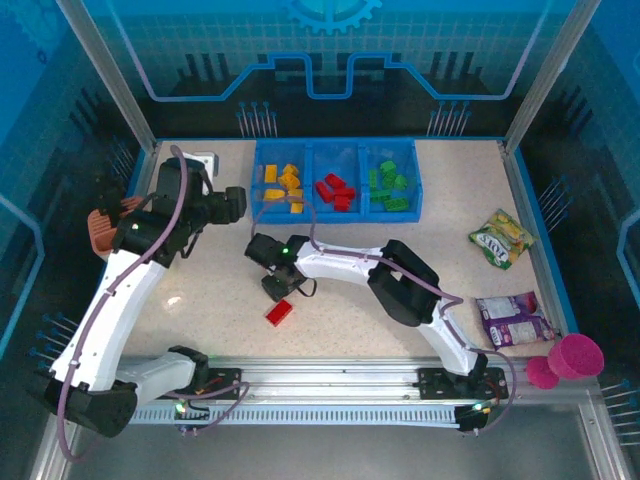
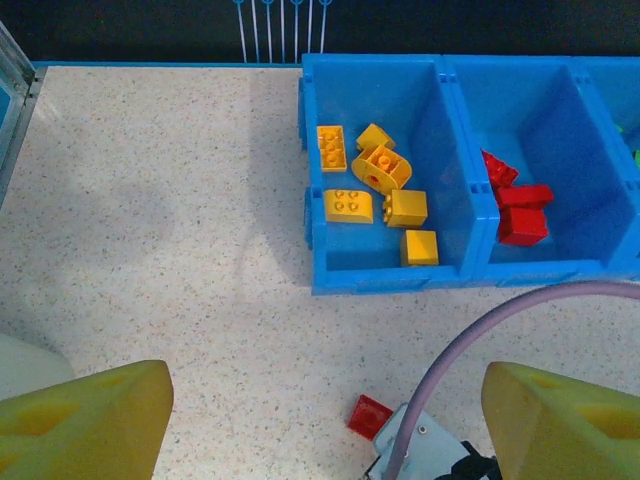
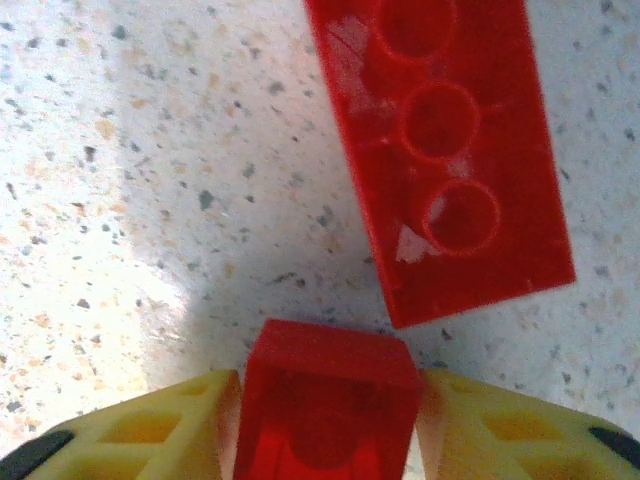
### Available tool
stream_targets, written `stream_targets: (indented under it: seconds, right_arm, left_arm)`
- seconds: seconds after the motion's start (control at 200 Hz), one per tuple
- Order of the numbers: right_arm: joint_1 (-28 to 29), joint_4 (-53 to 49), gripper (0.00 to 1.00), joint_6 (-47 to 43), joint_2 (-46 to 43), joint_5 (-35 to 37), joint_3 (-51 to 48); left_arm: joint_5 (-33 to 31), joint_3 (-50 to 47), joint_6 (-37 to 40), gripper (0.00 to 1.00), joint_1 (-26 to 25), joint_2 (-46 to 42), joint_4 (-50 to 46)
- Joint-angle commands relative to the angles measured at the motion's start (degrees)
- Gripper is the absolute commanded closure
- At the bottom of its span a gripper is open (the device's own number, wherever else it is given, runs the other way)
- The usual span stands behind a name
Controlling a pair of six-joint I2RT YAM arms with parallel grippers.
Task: Sort the legos into containers by color
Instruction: Pick up the lego from the center of the table.
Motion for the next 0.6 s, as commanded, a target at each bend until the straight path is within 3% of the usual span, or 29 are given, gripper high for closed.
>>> stream_targets:
  seconds: [0.0, 0.24, 0.595]
  right_arm:
    - [0.33, -1.75, 0.60, -0.49, 1.42, 1.25, 1.67]
    - [0.11, -3.01, 0.72, -3.06, -3.61, 4.44, -0.93]
    - [-1.54, -3.20, 0.73, -6.45, -20.31, 9.22, -12.25]
  left_arm:
    - [-0.42, -1.83, 3.17, 0.16, 0.57, -1.22, -0.76]
    - [-0.19, -11.16, 6.08, 0.06, 0.57, -6.73, 7.60]
    - [1.82, -16.33, 7.83, 0.02, 0.57, -12.52, 13.58]
